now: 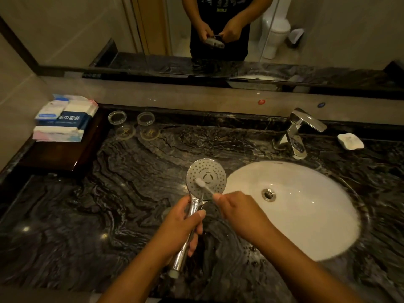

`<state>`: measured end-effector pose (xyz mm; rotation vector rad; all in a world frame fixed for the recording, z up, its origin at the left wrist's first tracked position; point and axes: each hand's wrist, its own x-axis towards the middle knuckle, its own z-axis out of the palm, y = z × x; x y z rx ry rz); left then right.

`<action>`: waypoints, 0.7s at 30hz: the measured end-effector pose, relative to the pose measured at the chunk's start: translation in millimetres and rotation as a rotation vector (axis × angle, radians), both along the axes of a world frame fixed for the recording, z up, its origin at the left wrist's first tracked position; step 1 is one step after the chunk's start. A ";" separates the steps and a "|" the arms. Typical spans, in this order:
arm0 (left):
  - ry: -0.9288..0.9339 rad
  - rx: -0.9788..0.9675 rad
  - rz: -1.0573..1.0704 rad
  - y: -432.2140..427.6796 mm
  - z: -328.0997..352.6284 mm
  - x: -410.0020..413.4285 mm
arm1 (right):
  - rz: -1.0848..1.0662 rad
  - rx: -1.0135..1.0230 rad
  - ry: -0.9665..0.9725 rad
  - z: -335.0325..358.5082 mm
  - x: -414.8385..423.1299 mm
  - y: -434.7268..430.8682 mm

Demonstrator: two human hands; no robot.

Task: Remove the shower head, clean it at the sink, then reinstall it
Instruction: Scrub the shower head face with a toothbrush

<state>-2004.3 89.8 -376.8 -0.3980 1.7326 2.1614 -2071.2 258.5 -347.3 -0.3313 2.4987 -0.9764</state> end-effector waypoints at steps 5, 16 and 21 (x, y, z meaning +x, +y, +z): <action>-0.007 0.023 -0.034 -1.3 0.5 6.7 | -0.196 0.016 0.109 9.4 -30.1 11.1; -0.002 -0.078 -0.020 -0.4 1.5 11.4 | -0.137 0.024 0.097 6.6 -34.0 4.8; -0.006 -0.078 -0.005 -0.1 0.8 8.2 | 0.115 0.066 0.087 -6.7 -1.0 -7.3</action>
